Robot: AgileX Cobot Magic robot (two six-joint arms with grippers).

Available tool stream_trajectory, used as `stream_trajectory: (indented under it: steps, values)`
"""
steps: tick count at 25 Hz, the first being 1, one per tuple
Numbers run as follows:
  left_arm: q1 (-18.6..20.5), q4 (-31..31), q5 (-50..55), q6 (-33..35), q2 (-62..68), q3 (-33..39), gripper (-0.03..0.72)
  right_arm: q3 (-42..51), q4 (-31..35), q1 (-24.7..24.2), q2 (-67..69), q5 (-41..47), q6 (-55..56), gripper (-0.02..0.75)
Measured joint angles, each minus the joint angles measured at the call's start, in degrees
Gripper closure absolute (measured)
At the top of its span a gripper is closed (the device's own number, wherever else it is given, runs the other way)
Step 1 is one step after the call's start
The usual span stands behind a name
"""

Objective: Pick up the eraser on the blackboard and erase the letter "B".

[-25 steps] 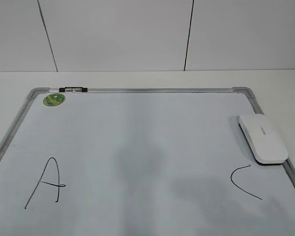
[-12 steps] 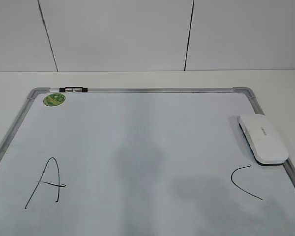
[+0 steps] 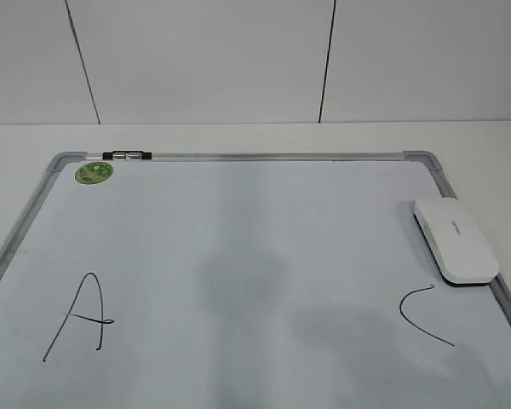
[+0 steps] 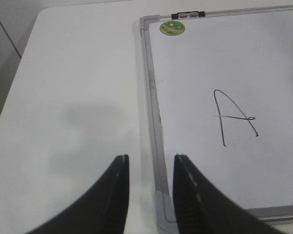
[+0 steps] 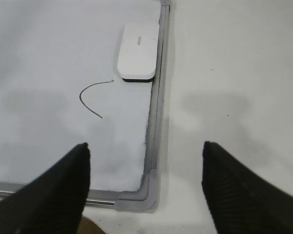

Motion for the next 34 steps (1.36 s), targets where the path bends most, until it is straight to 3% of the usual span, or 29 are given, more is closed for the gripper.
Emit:
stream_trajectory:
  steps: [34]
  values:
    - [0.0,0.0,0.0,0.1,0.0,0.0,0.452,0.0,-3.1,0.0,0.0,0.0,0.0,0.187]
